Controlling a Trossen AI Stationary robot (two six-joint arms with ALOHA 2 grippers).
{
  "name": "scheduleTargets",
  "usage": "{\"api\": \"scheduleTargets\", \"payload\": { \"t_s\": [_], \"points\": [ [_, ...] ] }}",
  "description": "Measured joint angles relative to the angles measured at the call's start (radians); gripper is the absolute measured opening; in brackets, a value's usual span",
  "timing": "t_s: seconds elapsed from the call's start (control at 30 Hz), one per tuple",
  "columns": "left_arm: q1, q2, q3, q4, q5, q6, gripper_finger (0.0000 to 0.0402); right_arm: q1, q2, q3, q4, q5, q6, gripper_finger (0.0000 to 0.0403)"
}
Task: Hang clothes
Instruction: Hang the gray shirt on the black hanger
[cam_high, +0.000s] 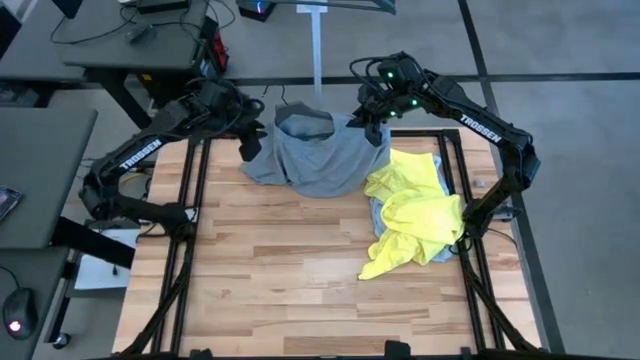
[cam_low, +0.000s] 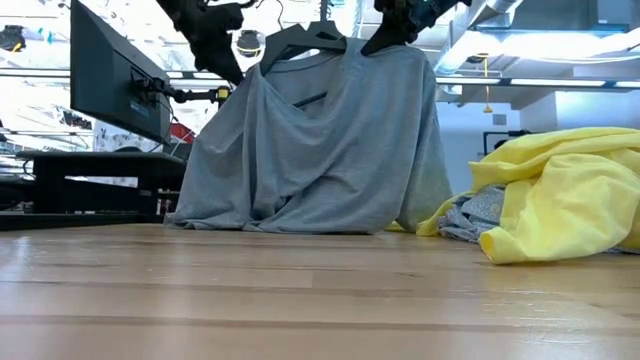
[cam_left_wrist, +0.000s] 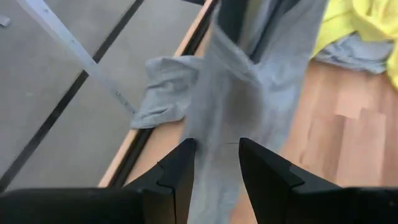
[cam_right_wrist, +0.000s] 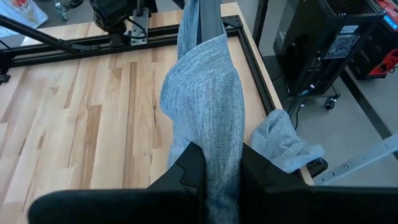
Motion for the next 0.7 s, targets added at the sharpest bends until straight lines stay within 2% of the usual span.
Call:
{"api": "scheduleTargets", "payload": {
  "t_s": [0.1,0.33,0.5,0.7],
  "points": [
    [0.000,0.034,0.000,0.002,0.046,0.017,0.0111,0.000,0.000,0.000,-0.001,-0.007,0.000,0.0031],
    [0.000,0.132,0.000,0.008,0.068,0.024,0.0111,-0.001,-0.004,0.000,0.000,-0.009,0.003,0.0031],
    [-0.001,0.137,0.000,-0.016,0.069,0.011,0.0108,-0.019,-0.041,0.000,0.033,-0.021,0.019,0.0031],
    [-0.001,0.115,-0.045,0.000,0.069,-0.010,0.0078,-0.060,-0.093,0.000,0.039,-0.053,0.034,0.0031]
  ]
}}
